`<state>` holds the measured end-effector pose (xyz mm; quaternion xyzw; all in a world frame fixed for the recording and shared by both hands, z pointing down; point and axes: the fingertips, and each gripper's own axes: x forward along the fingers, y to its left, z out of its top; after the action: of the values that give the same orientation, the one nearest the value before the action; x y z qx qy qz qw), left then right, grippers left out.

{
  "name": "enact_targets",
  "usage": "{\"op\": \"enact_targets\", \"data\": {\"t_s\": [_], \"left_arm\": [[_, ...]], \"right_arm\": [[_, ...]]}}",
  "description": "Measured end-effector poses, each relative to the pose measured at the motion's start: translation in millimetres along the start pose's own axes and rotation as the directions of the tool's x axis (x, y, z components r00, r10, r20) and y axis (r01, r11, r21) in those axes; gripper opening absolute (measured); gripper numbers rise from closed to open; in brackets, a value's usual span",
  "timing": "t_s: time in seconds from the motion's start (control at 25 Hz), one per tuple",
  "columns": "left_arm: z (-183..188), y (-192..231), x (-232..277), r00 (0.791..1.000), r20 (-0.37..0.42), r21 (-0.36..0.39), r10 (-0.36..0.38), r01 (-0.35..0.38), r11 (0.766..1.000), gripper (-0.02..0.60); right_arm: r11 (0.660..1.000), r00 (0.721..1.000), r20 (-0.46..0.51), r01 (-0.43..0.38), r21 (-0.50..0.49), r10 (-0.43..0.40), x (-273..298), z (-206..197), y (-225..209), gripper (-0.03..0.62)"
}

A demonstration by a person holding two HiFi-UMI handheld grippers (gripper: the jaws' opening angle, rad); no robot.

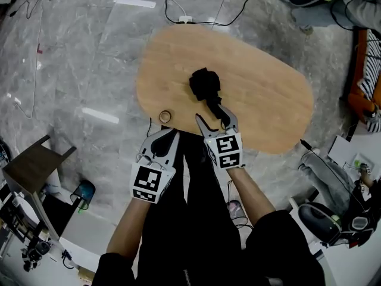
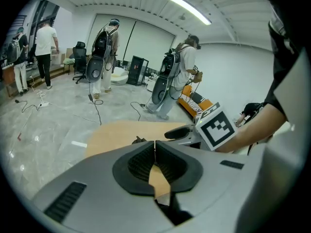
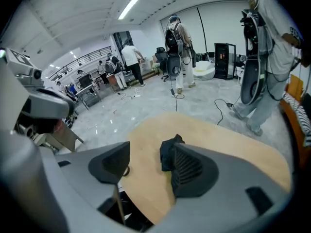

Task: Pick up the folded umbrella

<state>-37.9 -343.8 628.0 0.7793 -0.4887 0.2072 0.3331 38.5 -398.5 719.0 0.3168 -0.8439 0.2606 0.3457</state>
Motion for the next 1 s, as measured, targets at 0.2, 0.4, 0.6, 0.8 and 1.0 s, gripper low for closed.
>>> {"op": "enact_targets", "data": {"t_s": [0.2, 0.4, 0.6, 0.8, 1.0], "left_arm": [[-11.9, 1.1, 7.8, 1.000, -0.020, -0.006, -0.015, 0.015, 1.000, 0.018], [-17.6, 2.6, 12.3, 0.999, -0.032, -0.010, -0.022, 0.021, 1.000, 0.018], [-26.7, 6.7, 15.4, 0.999, -0.051, -0.019, -0.017, 0.016, 1.000, 0.018], [-38.5, 9.8, 14.4, 0.998, -0.065, -0.040, -0.011, 0.008, 0.999, 0.018], [-49.8, 11.6, 17.2, 0.997, -0.077, -0.059, -0.005, 0.001, 0.998, 0.018]], "right_arm": [[1.000, 0.998, -0.060, 0.014, -0.016, -0.015, 24.2, -20.0, -9.9, 0.273], [0.999, 0.988, -0.154, 0.023, -0.044, -0.030, 48.9, -48.2, -23.0, 0.276], [0.994, 0.972, -0.228, 0.025, -0.111, -0.050, 65.3, -65.5, -36.8, 0.279], [0.990, 0.953, -0.293, 0.035, -0.135, -0.074, 83.2, -85.2, -51.4, 0.279], [0.991, 0.929, -0.357, 0.056, -0.123, -0.096, 101.6, -107.7, -72.8, 0.295]]}}
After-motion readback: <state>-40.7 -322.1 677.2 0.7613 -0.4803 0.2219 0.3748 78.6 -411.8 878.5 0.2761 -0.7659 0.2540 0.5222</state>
